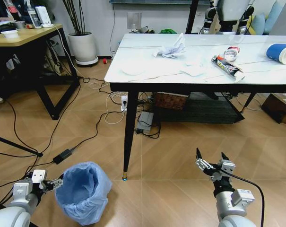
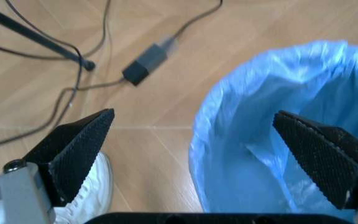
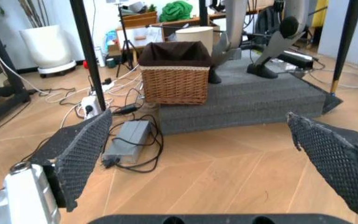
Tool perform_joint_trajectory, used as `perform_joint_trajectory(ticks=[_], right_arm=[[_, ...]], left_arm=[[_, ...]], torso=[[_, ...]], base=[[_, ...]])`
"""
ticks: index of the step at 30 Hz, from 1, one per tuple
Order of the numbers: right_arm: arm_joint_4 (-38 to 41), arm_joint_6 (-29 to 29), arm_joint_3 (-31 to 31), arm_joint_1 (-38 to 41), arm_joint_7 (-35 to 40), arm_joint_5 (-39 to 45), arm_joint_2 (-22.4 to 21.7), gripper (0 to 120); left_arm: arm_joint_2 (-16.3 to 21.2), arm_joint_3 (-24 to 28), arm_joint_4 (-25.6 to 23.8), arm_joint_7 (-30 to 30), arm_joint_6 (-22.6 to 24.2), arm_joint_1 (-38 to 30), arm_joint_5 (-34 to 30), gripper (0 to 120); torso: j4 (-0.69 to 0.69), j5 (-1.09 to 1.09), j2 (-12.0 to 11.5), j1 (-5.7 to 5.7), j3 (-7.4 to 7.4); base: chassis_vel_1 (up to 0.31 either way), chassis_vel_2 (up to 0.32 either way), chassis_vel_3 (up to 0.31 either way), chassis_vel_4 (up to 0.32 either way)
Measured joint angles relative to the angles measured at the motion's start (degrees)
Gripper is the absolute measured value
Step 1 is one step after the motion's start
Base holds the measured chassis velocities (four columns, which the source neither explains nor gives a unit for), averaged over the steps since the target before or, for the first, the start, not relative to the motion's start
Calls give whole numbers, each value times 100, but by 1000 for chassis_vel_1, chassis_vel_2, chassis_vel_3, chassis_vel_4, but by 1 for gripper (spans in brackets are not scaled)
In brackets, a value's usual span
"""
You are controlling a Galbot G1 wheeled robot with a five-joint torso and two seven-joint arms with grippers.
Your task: Pick up the trash bin and place the trash from the table into it.
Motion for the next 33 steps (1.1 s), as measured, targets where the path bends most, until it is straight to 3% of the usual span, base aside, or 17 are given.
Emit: perform_joint_trajectory(ticks=[17, 27, 33], right_arm=[[-417, 48, -53, 214, -77, -58, 0, 100], [-570, 94, -9, 274, -150, -184, 0, 100], [-578, 94, 15, 273, -150, -227, 0, 100]], left_arm=[[236, 614, 941, -54, 60, -620, -64, 100], [274, 1258, 1860, -172, 38, -1305, -25, 100], [262, 1398, 2019, -182, 72, -1481, 27, 99]], torso=[[1, 1, 16, 4, 12], [0, 1, 22, 6, 16], [0, 1, 23, 7, 18]], base=[[0, 0, 0, 0], [0, 0, 0, 0], [0, 0, 0, 0]])
